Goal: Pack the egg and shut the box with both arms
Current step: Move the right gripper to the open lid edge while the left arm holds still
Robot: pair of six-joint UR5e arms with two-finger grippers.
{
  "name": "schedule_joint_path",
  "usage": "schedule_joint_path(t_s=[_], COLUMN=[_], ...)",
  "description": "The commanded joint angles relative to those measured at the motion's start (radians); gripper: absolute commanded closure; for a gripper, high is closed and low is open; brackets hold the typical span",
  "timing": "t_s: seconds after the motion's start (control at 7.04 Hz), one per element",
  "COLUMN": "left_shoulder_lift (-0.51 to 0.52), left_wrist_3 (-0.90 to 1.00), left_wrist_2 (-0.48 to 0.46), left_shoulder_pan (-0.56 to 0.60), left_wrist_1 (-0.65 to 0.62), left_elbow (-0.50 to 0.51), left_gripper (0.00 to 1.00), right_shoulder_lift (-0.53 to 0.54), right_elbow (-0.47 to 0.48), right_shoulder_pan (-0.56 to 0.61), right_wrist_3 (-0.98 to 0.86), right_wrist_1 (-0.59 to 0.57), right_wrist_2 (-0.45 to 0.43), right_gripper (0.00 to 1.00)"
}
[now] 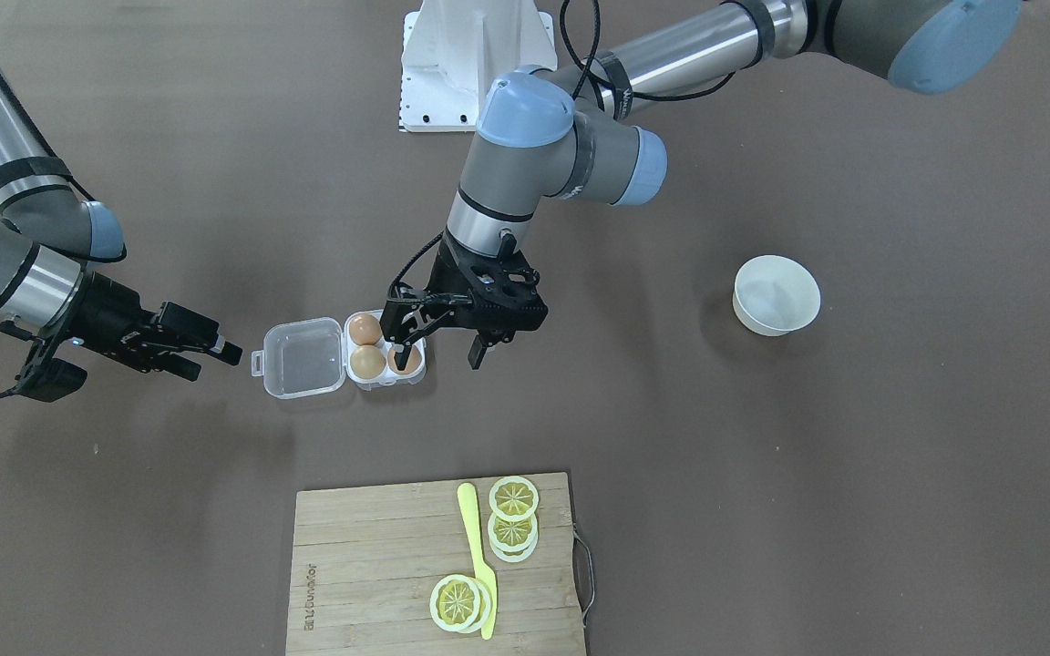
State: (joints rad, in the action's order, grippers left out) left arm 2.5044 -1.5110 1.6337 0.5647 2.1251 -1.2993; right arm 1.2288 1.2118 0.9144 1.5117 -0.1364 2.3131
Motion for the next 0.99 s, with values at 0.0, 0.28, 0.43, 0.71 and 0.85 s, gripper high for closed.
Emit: schedule_joint_path(t_s=[0.0,0.28,0.43,0.71,0.85], left_shoulder_lift=[-0.001,-0.001,-0.001,-0.001,-0.001], left_wrist_3=[0.0,0.0,0.0,0.0,0.0], left_wrist_2=[0.0,0.0,0.0,0.0,0.0], left_shoulder_pan=[0.0,0.0,0.0,0.0,0.0], left_wrist_1=[0.001,0.001,0.001,0.001,0.001], left_elbow=[0.0,0.0,0.002,0.002,0.003], left_gripper=[0.06,0.06,0.06,0.06,0.06], right_shoulder_lift=[-0.015,-0.015,-0.015,-0.015,-0.035], right_elbow=[-0.024,-0.037,-0.043,-0.049,-0.051], right_shoulder_pan=[-0.017,-0.04,-0.046,-0.052,-0.055], right_wrist_3=[0.082,0.084,0.084,0.084,0.085], right_wrist_1=[0.06,0.06,0.06,0.061,0.061], right_wrist_2=[-0.001,-0.006,-0.004,-0.003,-0.006], right_gripper=[0.0,0.01,0.02,0.13,0.09])
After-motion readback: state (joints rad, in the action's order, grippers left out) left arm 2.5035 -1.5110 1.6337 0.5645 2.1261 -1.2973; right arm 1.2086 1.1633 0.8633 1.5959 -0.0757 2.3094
